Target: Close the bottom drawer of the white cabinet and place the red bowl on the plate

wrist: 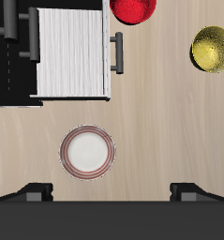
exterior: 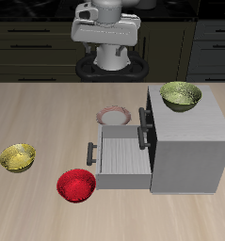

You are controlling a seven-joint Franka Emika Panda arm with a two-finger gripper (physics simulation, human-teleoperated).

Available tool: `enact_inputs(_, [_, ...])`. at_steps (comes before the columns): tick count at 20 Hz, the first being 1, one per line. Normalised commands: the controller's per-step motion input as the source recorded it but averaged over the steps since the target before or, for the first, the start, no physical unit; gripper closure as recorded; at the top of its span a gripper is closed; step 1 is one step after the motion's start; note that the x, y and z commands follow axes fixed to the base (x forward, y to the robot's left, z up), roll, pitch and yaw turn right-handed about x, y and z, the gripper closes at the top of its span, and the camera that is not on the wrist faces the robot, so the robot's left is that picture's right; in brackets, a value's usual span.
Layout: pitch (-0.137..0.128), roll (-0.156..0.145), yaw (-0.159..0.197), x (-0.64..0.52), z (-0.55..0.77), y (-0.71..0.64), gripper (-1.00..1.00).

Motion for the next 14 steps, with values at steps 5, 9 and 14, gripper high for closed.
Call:
enact_inputs(5, [0.009,-0.003,0.003,0.25,0.1,-0.08,-1.0])
enact_inputs(9, [0.005,0.018,0.027,0.3,0.08,-0.03,-1.0])
enact_inputs(14, [-0.018,0.002,0.027,0.23,0.09,-0.05,-1.0])
